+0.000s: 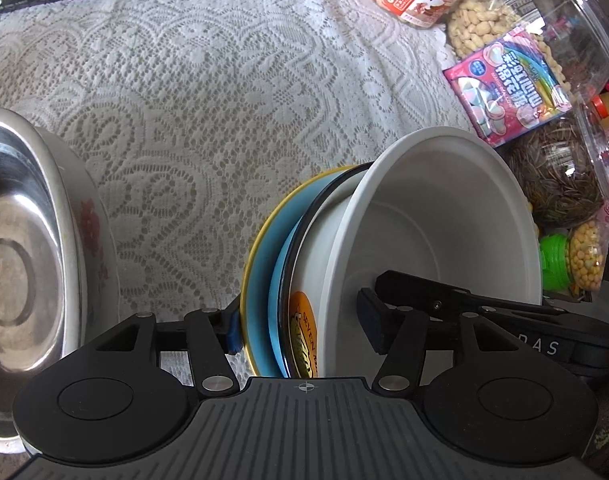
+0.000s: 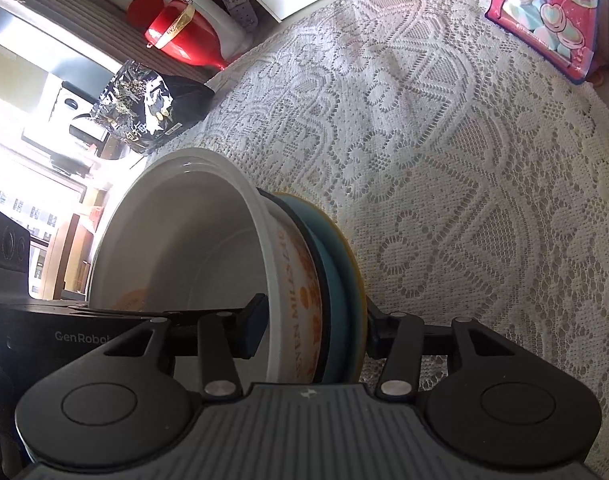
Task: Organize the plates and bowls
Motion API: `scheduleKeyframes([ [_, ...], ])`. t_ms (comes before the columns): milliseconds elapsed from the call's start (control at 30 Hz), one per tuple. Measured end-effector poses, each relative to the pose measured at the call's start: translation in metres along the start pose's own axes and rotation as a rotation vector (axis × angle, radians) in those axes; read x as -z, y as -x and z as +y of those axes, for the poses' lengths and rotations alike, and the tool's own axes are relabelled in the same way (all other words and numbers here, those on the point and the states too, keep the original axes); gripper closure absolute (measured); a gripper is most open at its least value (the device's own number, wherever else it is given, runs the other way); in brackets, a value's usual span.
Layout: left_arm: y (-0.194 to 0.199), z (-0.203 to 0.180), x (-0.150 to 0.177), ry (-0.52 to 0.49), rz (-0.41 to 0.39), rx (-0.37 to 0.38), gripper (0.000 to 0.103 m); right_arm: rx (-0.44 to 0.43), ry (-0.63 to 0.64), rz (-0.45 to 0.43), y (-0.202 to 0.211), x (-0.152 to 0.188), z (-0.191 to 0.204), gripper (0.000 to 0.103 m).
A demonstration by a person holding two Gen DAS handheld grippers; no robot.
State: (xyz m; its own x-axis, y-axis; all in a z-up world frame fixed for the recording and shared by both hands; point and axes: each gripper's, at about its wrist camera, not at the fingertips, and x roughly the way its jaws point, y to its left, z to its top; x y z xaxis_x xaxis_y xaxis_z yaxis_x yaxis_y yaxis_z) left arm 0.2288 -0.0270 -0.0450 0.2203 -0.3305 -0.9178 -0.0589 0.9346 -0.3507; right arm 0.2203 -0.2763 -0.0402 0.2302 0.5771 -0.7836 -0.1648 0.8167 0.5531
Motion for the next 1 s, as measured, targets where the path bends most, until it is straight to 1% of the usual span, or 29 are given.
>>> scheduleKeyframes([
  [133, 0.000, -0.004, -0.003, -0.021, 0.023, -0.028, 0.041, -0.007, -0.003, -0.004, 0.000, 0.001, -0.001, 0.055],
  [300, 0.002, -0.016, -0.003, -0.086, 0.034, -0.095, 0.041, -0.025, -0.019, -0.008, 0.000, 0.001, -0.004, 0.056],
  [367, 0.002, -0.017, -0.003, -0.090, 0.036, -0.107, 0.041, -0.032, -0.026, -0.010, -0.001, 0.002, -0.006, 0.056],
  [533, 0.000, -0.016, -0.005, -0.063, 0.045, -0.114, 0.040, -0.020, -0.022, -0.012, 0.000, 0.003, -0.005, 0.058],
  [800, -0.002, -0.014, -0.009, -0.079, 0.068, -0.104, 0.040, -0.014, -0.029, -0.011, -0.001, 0.002, -0.003, 0.058],
  [1000, -0.002, -0.014, -0.008, -0.086, 0.065, -0.095, 0.039, -0.022, -0.038, -0.009, -0.001, 0.002, -0.006, 0.058],
])
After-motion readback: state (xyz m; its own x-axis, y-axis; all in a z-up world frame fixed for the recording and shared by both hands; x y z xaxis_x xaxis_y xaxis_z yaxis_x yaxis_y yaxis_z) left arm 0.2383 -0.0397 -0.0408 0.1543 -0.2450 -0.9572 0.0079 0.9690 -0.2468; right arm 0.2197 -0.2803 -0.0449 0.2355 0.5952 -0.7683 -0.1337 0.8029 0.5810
